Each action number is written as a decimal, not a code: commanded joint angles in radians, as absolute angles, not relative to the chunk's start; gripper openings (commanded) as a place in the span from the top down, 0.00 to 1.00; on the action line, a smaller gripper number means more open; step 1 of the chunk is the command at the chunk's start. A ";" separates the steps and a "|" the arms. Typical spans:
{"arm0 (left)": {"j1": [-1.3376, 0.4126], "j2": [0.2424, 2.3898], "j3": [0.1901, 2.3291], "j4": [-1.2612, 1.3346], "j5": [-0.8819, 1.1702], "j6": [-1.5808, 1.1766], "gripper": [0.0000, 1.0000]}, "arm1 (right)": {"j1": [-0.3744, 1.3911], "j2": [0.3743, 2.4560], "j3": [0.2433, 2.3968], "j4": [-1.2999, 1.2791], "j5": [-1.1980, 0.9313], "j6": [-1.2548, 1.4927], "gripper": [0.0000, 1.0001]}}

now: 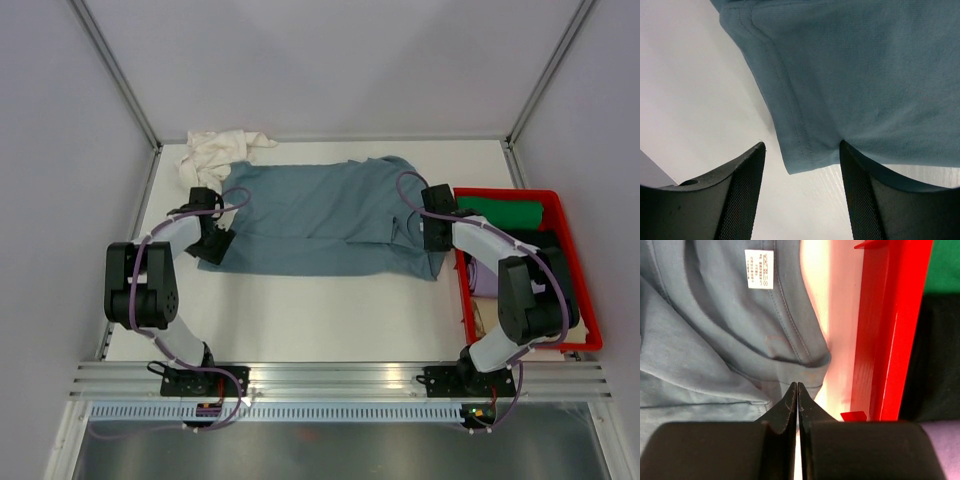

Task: Roll the t-shirts
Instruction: Fold the tshirt

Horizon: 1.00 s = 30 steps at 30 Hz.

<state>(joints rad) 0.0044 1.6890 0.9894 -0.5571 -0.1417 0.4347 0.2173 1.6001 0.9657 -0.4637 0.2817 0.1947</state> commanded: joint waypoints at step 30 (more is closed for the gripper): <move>0.071 1.752 0.951 -0.459 -0.072 0.368 0.65 | 0.204 1.437 0.749 -0.387 0.095 0.291 1.00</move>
<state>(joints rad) 0.0612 1.7077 0.9997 -0.4812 -0.0616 0.3691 0.2173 1.4422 0.7437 -0.4152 0.0681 0.2810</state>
